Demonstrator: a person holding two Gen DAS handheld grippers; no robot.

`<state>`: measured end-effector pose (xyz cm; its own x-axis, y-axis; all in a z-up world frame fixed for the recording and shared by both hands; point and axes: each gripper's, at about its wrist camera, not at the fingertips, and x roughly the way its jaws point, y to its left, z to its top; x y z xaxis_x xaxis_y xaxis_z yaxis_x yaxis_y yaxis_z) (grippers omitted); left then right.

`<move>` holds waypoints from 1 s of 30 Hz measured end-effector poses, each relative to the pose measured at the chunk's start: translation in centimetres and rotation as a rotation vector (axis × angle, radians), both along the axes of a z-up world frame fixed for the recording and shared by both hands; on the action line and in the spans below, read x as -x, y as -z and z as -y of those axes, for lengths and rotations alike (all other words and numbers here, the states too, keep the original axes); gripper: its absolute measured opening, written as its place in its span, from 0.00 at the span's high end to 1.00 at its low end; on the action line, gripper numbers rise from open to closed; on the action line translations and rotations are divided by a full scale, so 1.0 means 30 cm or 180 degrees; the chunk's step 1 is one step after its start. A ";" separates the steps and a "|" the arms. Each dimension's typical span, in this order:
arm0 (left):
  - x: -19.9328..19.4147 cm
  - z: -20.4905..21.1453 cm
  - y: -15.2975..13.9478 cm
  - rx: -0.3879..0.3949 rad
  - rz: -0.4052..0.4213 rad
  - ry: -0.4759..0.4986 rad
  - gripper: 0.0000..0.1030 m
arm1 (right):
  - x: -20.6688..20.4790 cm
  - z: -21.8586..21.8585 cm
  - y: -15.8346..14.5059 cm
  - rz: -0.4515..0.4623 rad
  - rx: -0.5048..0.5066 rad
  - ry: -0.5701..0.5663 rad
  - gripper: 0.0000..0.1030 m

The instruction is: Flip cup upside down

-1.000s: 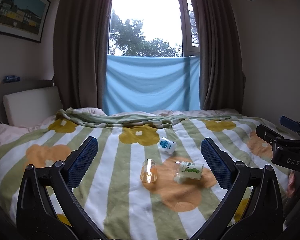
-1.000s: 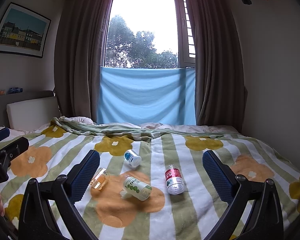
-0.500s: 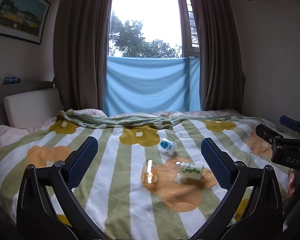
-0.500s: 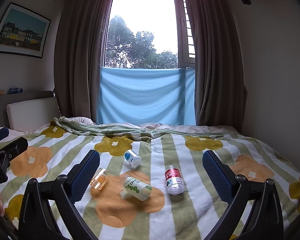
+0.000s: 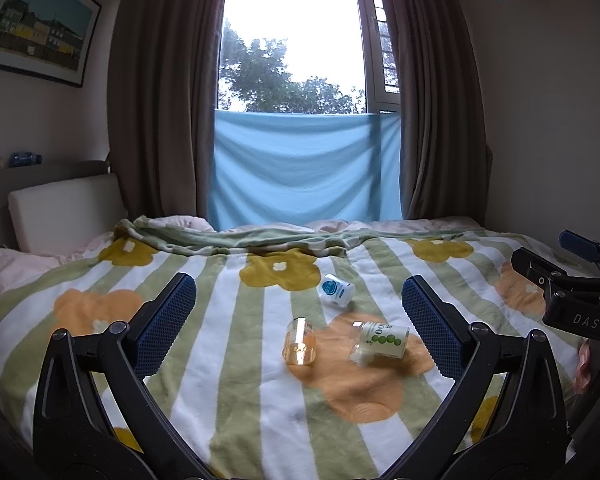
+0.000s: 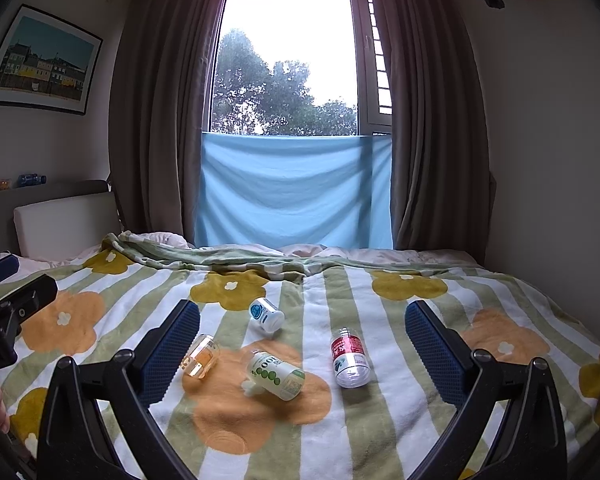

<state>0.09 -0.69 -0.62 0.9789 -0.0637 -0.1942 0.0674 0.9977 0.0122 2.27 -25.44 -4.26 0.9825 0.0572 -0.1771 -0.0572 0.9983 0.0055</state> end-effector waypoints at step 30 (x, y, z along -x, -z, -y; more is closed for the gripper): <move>-0.153 0.081 0.149 -0.0023 -0.0559 -0.0301 0.00 | -0.980 0.261 0.369 -0.2260 0.0204 -0.0349 0.00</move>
<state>4.68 -3.11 -5.08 0.9314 0.0289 -0.3628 -0.0248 0.9996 0.0159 31.66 -33.26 -15.33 0.6183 0.1171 -0.7771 -0.1616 0.9866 0.0200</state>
